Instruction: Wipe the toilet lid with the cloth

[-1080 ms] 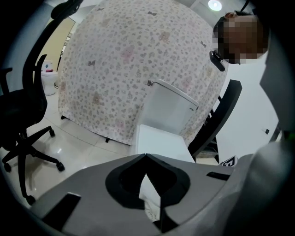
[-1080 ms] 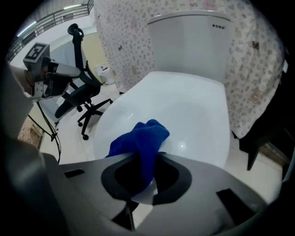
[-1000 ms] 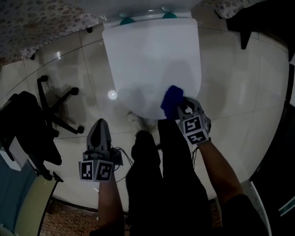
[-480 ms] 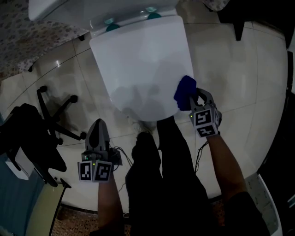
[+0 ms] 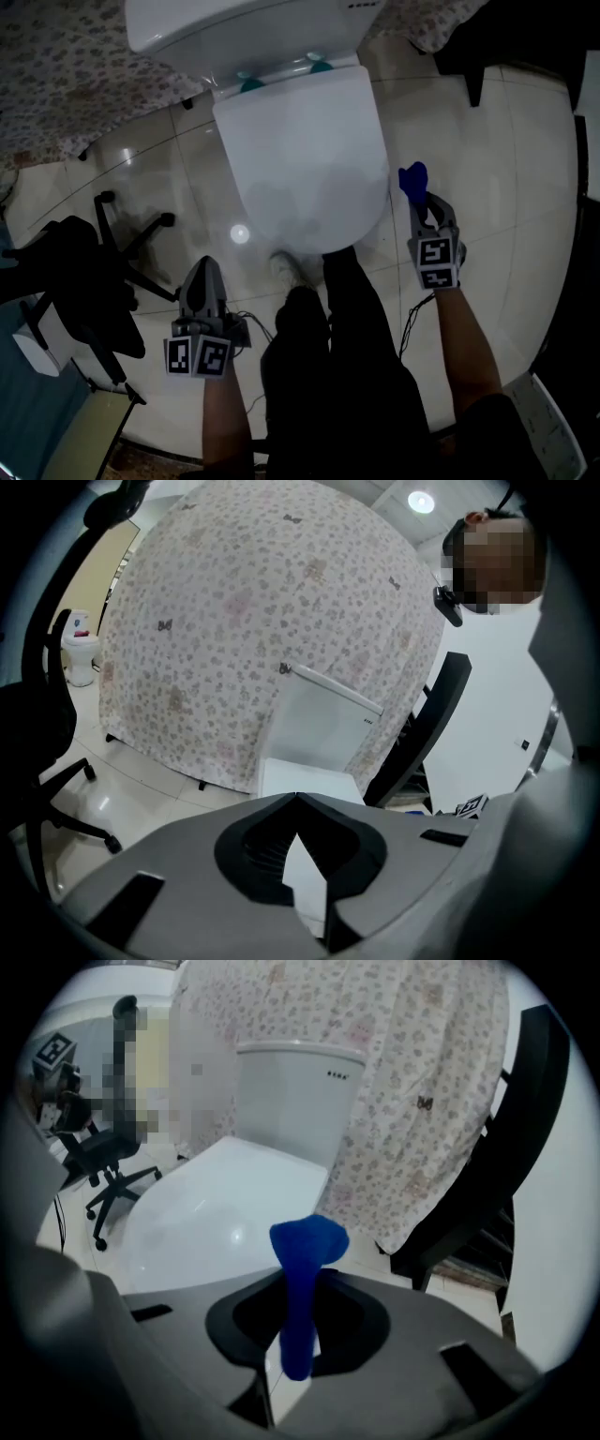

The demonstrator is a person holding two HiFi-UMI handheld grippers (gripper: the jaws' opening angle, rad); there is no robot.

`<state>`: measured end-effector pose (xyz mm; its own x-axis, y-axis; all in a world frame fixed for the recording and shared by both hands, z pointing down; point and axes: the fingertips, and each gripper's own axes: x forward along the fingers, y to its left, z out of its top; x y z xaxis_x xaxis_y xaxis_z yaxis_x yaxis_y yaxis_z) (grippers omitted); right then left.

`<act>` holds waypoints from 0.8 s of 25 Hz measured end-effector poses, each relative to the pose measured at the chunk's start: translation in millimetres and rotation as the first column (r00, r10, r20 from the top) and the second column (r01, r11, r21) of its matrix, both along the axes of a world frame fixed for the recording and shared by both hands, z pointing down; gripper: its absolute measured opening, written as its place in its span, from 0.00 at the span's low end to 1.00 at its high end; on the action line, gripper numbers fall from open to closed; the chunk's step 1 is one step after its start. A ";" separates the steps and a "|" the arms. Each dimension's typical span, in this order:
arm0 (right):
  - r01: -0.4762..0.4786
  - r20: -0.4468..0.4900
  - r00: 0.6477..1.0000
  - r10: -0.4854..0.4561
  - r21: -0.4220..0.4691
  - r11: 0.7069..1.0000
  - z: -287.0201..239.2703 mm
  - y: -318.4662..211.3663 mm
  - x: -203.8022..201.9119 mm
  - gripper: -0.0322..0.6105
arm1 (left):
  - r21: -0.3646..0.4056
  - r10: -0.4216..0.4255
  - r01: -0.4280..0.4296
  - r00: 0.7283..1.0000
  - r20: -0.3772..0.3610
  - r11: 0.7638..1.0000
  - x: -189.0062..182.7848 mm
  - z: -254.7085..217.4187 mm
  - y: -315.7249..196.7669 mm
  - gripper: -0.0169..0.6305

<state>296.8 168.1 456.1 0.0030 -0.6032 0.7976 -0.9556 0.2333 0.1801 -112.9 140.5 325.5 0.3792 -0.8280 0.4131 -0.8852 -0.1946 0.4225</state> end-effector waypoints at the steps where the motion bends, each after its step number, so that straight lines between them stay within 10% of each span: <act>1: -0.001 0.015 1.000 0.000 0.032 0.999 -19.5 1.8 -1.1 0.14 | 0.011 0.009 -0.009 1.000 0.001 1.000 -2.4 -15.5 3.0 0.01; 7: -0.132 0.197 0.977 0.085 0.240 0.962 -186.3 22.3 -16.6 0.14 | 0.151 0.071 -0.067 0.997 -0.018 0.986 -27.2 -159.5 20.4 0.01; 20: -0.190 0.355 0.933 -0.064 0.633 0.750 -489.0 100.9 -84.9 0.13 | 0.450 0.047 0.001 0.994 -0.096 0.893 -106.7 -405.5 110.4 0.01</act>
<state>211.9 269.0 -32.8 -0.1274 -0.9776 0.1677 -0.9908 0.1175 -0.0677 -219.5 250.9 -80.1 0.4198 -0.9066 -0.0418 -0.8354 -0.4040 0.3725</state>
